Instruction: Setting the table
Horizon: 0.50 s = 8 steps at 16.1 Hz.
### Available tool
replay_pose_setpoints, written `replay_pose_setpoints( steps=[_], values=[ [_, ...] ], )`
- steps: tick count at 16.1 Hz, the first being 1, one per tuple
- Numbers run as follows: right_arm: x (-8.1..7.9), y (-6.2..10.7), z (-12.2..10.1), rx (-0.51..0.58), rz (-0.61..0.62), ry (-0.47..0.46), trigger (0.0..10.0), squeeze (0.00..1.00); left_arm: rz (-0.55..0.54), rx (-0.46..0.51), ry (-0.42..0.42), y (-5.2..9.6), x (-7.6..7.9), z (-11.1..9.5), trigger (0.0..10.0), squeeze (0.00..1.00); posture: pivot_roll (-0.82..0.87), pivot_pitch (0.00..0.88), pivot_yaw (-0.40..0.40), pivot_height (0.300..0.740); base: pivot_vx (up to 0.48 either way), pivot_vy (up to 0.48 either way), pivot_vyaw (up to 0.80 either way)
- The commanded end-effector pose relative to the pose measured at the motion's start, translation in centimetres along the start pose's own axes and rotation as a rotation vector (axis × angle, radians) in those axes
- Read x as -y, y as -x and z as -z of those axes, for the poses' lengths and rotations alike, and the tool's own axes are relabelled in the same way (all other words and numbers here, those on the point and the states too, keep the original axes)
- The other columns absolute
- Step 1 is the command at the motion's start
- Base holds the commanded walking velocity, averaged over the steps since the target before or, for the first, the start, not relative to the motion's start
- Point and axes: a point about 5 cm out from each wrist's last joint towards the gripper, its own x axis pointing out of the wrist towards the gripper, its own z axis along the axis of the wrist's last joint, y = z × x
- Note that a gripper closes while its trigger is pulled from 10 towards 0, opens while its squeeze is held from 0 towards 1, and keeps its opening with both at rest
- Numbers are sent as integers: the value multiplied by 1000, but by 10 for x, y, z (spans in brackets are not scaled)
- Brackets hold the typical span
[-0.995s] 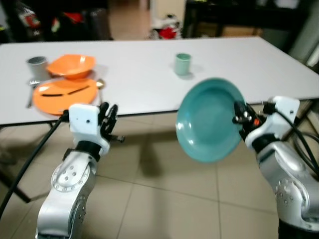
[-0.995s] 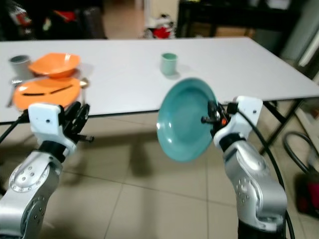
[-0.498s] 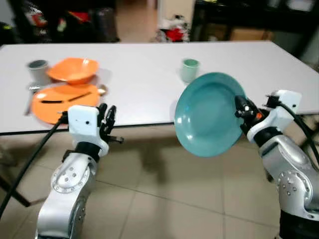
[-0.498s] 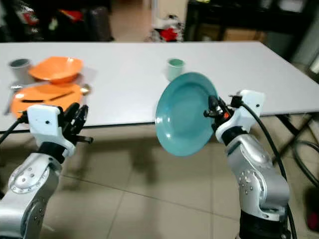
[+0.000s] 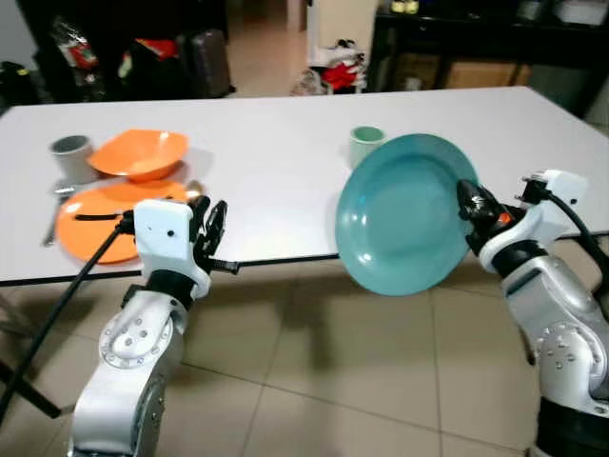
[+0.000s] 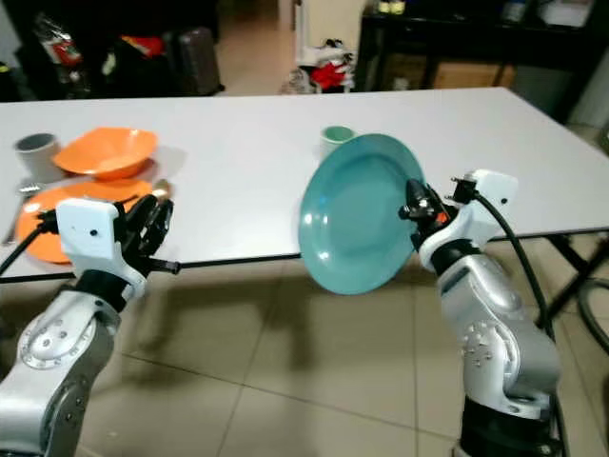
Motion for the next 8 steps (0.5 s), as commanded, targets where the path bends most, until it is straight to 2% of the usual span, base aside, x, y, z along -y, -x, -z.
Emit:
replay_pose_setpoints(
  steps=[1,8],
  values=[
    [-10,-3,-6,22,-61,-7,10000,0,-1,-5,-2,-1,-2,0,10000,0,-63,0,4,740,315,0,0],
    [-11,-10,-6,14,-77,-24,10000,0,12,-11,-3,0,0,1,10000,0,-59,0,13,740,318,0,0]
  ],
)
